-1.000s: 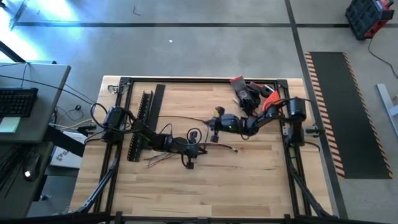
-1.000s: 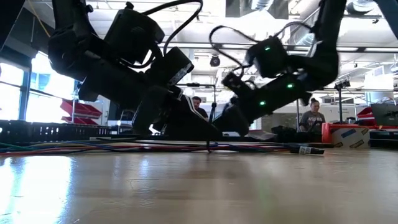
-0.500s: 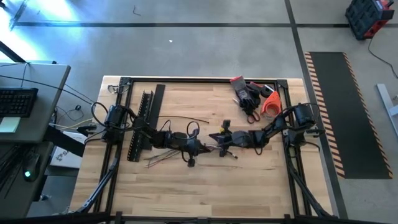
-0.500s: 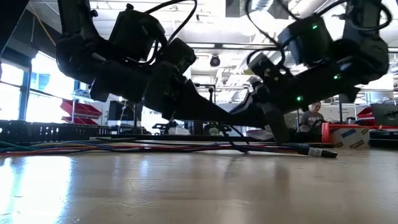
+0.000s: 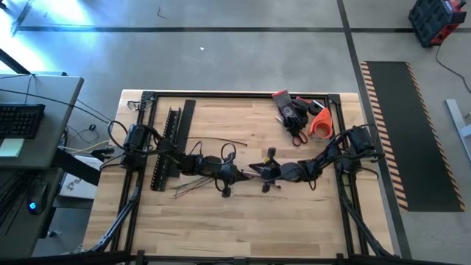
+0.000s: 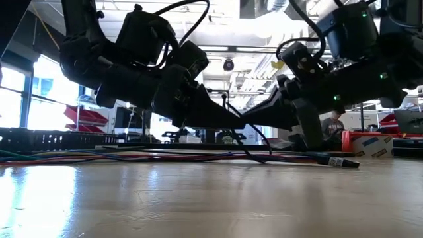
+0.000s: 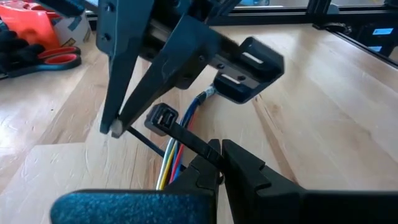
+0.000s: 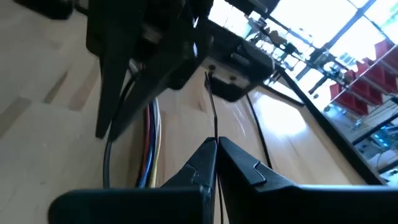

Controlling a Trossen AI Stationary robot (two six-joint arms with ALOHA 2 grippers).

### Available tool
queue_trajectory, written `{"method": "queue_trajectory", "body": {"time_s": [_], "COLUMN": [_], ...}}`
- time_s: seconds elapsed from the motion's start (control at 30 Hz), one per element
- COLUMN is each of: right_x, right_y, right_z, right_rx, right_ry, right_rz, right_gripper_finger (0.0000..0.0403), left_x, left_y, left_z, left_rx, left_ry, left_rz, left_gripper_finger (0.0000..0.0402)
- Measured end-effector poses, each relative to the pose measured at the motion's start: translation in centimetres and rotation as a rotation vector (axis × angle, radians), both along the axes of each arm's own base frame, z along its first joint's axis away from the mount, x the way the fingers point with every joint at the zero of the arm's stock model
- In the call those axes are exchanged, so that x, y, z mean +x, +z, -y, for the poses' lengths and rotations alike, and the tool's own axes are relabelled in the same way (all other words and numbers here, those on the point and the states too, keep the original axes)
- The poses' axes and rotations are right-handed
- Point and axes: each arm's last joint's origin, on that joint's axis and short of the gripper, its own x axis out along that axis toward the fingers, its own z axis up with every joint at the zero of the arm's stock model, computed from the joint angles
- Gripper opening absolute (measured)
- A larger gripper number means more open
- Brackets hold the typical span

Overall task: Ziptie cables
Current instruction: Wrap the cables together using the left black zip tie

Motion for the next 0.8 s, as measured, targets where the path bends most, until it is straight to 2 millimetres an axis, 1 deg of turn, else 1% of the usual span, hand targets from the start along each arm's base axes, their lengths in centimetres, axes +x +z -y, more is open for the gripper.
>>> {"method": "queue_trajectory", "body": {"time_s": [0.4,0.8], "right_x": [-0.05,0.01], "right_y": [0.16,0.52], "right_z": [-0.77,-0.9], "right_rx": [-0.006,-0.006], "right_ry": [0.023,0.026], "right_rz": [0.011,0.049], "right_gripper_finger": [0.0,0.0], "left_x": [0.0,0.0], "left_y": [0.01,0.01], "left_z": [0.0,0.0], "left_rx": [0.003,0.004], "left_ry": [0.0,0.0], "left_rz": [0.002,0.002], "left_gripper_finger": [0.0,0.0]}}
